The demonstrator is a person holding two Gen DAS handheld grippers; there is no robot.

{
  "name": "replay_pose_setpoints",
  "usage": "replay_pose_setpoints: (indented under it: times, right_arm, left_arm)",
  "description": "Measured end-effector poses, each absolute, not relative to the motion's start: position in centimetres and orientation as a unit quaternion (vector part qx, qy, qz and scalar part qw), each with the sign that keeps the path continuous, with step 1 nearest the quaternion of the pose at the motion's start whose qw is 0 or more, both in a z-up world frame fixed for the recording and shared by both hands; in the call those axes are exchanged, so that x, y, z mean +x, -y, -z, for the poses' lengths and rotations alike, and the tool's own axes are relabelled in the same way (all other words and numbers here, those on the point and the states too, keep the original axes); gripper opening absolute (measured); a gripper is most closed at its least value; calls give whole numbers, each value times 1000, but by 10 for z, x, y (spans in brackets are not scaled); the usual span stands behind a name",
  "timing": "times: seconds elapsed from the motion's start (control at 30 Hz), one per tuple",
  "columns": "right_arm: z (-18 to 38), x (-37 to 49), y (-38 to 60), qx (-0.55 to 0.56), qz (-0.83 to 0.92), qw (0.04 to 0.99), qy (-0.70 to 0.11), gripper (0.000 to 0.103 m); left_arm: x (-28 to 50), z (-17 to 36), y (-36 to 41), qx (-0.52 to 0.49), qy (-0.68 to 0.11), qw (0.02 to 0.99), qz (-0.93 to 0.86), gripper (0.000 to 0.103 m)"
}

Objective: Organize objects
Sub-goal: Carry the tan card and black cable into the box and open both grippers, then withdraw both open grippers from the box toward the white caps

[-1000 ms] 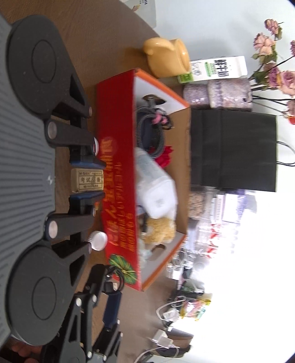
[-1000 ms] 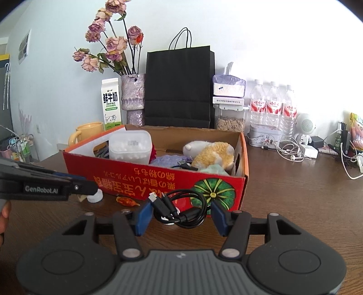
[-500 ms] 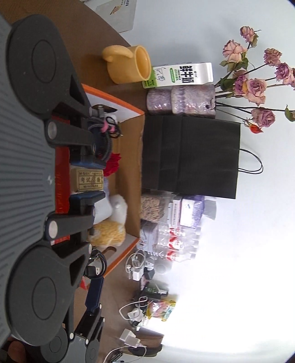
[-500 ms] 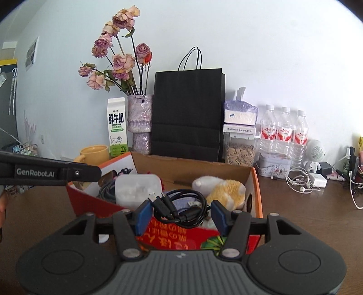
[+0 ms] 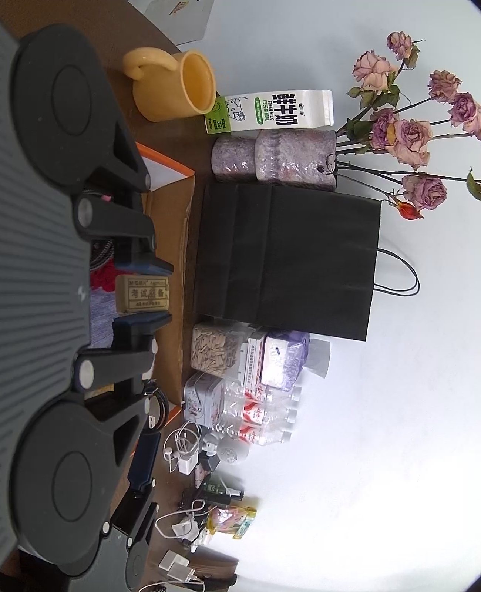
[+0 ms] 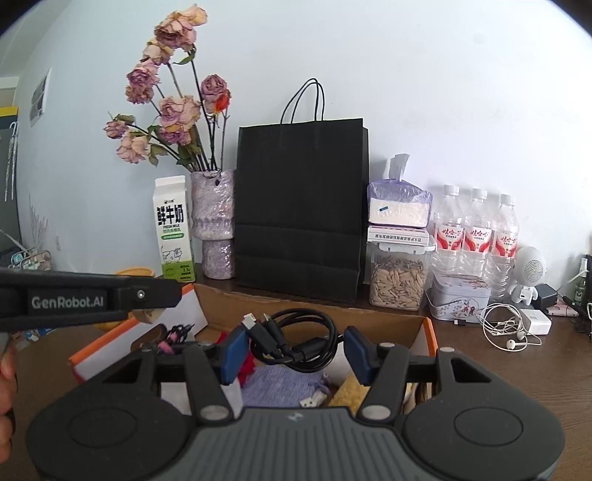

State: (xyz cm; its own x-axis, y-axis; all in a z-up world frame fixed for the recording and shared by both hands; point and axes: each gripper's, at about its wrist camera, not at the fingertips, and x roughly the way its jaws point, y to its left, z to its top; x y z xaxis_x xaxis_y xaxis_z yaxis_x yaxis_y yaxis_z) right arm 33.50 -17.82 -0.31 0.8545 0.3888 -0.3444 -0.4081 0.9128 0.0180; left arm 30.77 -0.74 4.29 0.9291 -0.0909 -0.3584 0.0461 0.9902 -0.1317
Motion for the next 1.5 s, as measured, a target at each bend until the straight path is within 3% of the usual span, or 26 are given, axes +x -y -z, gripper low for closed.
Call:
replay_pose_setpoints:
  times: [0.63, 0.7, 0.77, 0.83, 1.5]
  right_arm:
    - [30, 378, 175, -17, -205, 952, -228, 57]
    - [31, 378, 176, -16, -206, 951, -232, 67]
    - [31, 379, 178, -10, -205, 951, -233, 99]
    - [30, 379, 180, -4, -199, 953, -231, 103]
    - [29, 374, 190, 0, -190, 956, -225, 103]
  left_arm:
    - [353, -19, 1, -54, -225, 973, 23, 25]
    - [352, -19, 0, -54, -224, 973, 16, 49]
    - [350, -20, -3, -58, -215, 975, 1, 91]
    - [348, -22, -4, -61, -206, 977, -15, 103]
    - [333, -30, -6, -66, -189, 980, -19, 103]
